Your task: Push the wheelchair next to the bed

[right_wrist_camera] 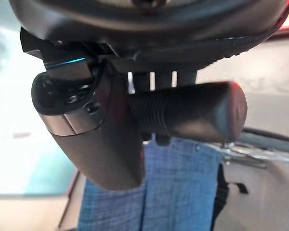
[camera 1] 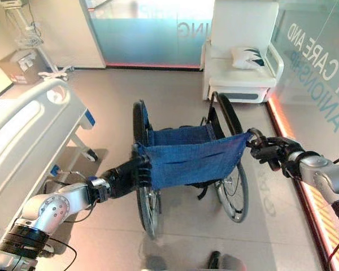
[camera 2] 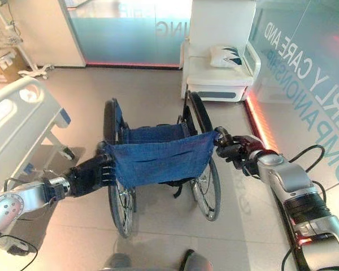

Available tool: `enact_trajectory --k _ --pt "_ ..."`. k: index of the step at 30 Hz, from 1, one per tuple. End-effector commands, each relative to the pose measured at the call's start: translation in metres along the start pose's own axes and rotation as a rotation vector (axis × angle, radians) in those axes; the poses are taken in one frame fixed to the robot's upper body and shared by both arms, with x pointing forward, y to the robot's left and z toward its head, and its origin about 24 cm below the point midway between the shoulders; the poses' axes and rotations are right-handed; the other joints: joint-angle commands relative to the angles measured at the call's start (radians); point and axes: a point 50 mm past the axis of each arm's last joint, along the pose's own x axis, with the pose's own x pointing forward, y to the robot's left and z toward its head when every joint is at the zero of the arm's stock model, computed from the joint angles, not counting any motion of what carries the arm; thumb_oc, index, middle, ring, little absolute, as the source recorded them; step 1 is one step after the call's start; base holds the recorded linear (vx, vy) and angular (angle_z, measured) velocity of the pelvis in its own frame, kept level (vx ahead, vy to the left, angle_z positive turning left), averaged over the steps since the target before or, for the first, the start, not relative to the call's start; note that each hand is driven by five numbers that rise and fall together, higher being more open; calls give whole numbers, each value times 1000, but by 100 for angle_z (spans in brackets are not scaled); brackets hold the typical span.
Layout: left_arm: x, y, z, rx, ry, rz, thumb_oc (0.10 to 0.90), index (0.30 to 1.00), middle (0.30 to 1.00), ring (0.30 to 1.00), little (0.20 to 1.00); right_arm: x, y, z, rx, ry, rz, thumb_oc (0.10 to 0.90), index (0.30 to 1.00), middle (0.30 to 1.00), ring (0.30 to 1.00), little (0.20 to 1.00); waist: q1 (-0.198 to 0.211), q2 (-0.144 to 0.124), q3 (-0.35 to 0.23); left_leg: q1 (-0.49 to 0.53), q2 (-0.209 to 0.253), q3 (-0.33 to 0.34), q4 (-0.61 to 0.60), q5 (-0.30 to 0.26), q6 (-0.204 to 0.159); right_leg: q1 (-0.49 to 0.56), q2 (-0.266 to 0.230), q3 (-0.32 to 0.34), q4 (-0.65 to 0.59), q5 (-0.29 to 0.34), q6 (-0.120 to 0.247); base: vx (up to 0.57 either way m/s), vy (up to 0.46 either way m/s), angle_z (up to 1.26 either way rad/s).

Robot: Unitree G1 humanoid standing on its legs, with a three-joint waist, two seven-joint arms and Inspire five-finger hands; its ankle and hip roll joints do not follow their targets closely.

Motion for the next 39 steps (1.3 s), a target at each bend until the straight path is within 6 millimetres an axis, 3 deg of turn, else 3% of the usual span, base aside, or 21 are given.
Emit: enact_trajectory --k 1,4,5,10,11,14,15,17,19,22,23,25,26,27,28,31,33,35,38,39 --pt "-29 -25 80 54 -437 -144 400 300 300 300 300 -16 12 43 -121 -219 161 400 300 300 300 300 -19 58 -36 -102 -18 50 -165 323 15 274 161 -101 -109 -65 -20 320 58 -26" --pt "-35 -17 81 55 -446 -119 400 300 300 300 300 -19 15 42 -126 -228 188 400 300 300 300 300 17 76 -45 -122 -53 15 -344 385 5 358 185 -73 -132 -97 -7 389 77 -71" --pt "-36 -16 81 55 -448 -115 400 300 300 300 300 -20 15 42 -127 -229 192 400 300 300 300 300 22 77 -47 -125 -56 10 -353 388 6 367 187 -69 -131 -104 -6 402 83 -35" --pt "-48 2 90 53 -449 -66 400 300 300 300 300 -19 19 48 -131 -230 253 400 300 300 300 300 67 41 -116 -111 -105 30 -353 221 83 420 164 -64 -58 -188 21 392 131 -6" --pt "-49 5 92 56 -451 -61 400 300 300 300 300 -18 18 49 -131 -237 257 400 300 300 300 300 73 28 -131 -115 -121 39 -328 178 109 409 151 -73 11 -166 37 316 158 -13" --pt "-51 8 96 67 -451 -58 400 300 300 300 300 -17 17 50 -121 -246 254 400 300 300 300 300 72 23 -140 -106 -144 31 -312 155 132 360 148 -73 134 -115 60 291 161 -35" --pt "-54 11 100 85 -455 -52 400 300 300 300 300 -17 16 52 -111 -264 247 400 300 300 300 300 72 17 -142 -94 -175 20 -304 134 160 299 160 -49 282 -15 106 272 138 -12" --pt "-58 11 105 99 -461 -56 400 300 300 300 300 -19 15 54 -101 -277 236 400 300 300 300 300 72 14 -145 -83 -206 -10 -304 123 183 236 182 -12 420 93 145 268 112 7" --pt "-60 11 107 113 -466 -64 400 300 300 300 300 -18 18 56 -88 -288 229 400 300 300 300 300 69 15 -144 -76 -227 -48 -296 109 195 164 185 16 501 135 161 287 42 32" --pt "-64 11 109 136 -469 -79 400 300 300 300 300 -17 19 60 -78 -291 219 400 300 300 300 300 62 17 -134 -94 -251 -79 -252 95 191 154 170 28 393 82 132 302 -12 30" --pt "-67 11 112 144 -476 -85 400 300 300 300 300 -18 15 63 -80 -291 210 400 300 300 300 300 52 31 -124 -102 -247 -99 -215 92 176 141 136 16 268 11 90 206 -45 9" --pt "-67 9 114 145 -486 -93 400 300 300 300 300 -18 10 65 -83 -296 202 400 300 300 300 300 38 40 -109 -102 -243 -115 -182 97 160 123 113 14 160 -32 61 258 -72 -2" --pt "-65 5 117 146 -499 -104 400 300 300 300 300 -19 3 67 -89 -302 189 400 300 300 300 300 14 45 -89 -92 -242 -135 -149 89 144 97 86 28 40 -28 49 342 -113 8" --pt "-63 -1 120 149 -508 -114 400 300 300 300 300 -21 -3 70 -92 -309 178 400 300 300 300 300 -8 51 -74 -66 -240 -154 -144 62 135 61 56 41 -9 7 62 285 -97 28" --pt "-63 -2 120 150 -509 -116 400 300 300 300 300 -21 -4 70 -92 -309 175 400 300 300 300 300 -13 52 -70 -58 -240 -159 -141 52 135 59 51 41 -16 13 66 294 -111 67" --pt "-60 -13 129 157 -518 -127 400 300 300 300 300 -29 -10 84 -90 -328 160 400 300 300 300 300 -64 41 -39 57 -232 -206 -156 -88 145 -93 -56 107 -78 181 136 400 -181 63" --pt "-59 -15 133 158 -514 -122 400 300 300 300 300 -34 -11 93 -93 -337 167 400 300 300 300 300 -85 33 -34 98 -204 -210 -131 -137 145 -128 -51 112 -53 174 143 559 -240 70" --pt "-59 -16 134 158 -511 -126 400 300 300 300 300 -36 -12 95 -90 -334 173 400 300 300 300 300 -91 28 -44 94 -191 -205 -93 -127 140 -115 -34 102 -49 156 133 390 -170 60" --pt "-56 -18 127 143 -500 -141 400 300 300 300 300 -38 -15 94 -101 -310 179 400 300 300 300 300 -103 26 -80 89 -164 -212 19 -54 112 -110 16 88 -19 113 91 380 -147 71" --pt "-56 -18 124 135 -495 -138 400 300 300 300 300 -39 -18 93 -110 -304 178 400 300 300 300 300 -105 25 -89 72 -145 -203 114 25 86 -95 31 71 -19 94 63 351 -167 34"
